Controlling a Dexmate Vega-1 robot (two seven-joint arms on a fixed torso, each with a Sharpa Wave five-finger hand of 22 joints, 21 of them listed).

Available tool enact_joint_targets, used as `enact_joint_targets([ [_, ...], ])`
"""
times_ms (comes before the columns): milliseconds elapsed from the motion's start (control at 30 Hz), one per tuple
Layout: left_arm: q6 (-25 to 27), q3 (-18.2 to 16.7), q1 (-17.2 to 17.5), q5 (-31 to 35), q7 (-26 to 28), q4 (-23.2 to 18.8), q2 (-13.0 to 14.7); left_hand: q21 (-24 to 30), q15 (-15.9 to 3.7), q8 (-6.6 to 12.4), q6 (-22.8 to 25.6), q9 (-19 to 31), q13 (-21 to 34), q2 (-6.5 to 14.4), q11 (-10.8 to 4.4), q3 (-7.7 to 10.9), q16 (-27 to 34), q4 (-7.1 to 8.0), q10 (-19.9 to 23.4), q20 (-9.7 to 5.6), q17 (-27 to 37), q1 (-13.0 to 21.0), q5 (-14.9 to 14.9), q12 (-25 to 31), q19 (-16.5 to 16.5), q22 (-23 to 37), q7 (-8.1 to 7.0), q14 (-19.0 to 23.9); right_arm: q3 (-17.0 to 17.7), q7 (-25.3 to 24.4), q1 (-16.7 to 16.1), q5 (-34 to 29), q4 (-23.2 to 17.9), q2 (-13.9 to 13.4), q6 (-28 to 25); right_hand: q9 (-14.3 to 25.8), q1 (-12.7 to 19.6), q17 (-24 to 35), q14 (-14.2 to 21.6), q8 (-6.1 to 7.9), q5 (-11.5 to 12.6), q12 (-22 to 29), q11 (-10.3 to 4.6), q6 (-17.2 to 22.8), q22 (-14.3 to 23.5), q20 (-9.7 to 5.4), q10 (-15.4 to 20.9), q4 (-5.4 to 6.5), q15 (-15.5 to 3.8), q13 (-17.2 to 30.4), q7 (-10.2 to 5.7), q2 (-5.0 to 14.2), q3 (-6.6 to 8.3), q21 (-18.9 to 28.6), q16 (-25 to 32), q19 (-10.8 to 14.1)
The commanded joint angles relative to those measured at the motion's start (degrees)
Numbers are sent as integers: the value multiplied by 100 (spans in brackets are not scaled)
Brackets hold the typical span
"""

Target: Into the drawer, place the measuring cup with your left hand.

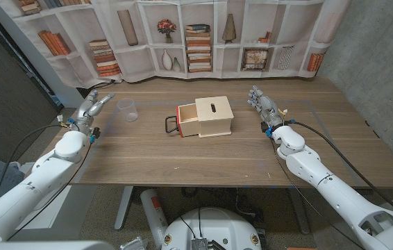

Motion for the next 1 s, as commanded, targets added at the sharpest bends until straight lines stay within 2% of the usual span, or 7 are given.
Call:
enact_joint_targets([
  [33,321,127,-51,316,313,-256,46,28,-29,40,-4,14,7,23,-15,-17,25,4,17,25,17,75,29,16,-31,14,-11,-27,34,26,-39,38,42,29,105,19,46,26,67,-12,3,-21,-17,53,29,-5,38,-48,1,14,14,44,12,-5,19,22],
  [467,904,347,-242,748,612,-517,85,66,-75,109,134,20,9,99,-61,-13,75,-25,147,17,14,197,67,84,23,15,-25,64,72,110,-70,88,115,14,194,19,39,28,81,-10,4,-17,-23,66,29,-4,54,-53,-4,14,5,45,6,-8,21,23],
  [767,921,475,-419,850,575,-427,-11,93,-110,134,194,23,10,149,-103,-4,91,-38,221,40,13,274,89,115,77,15,-38,107,107,124,-106,101,137,-7,258,19,39,28,90,-11,6,-18,-19,71,30,-4,58,-60,-2,15,8,46,3,-10,21,25],
  [1000,840,596,-601,841,483,-147,-169,117,-129,149,234,25,11,178,-102,-1,106,-48,268,57,12,334,105,133,136,15,-47,156,130,111,-129,124,131,-16,256,19,38,28,88,-11,7,-18,-23,75,30,-2,63,-63,-4,15,1,46,2,-10,18,25],
])
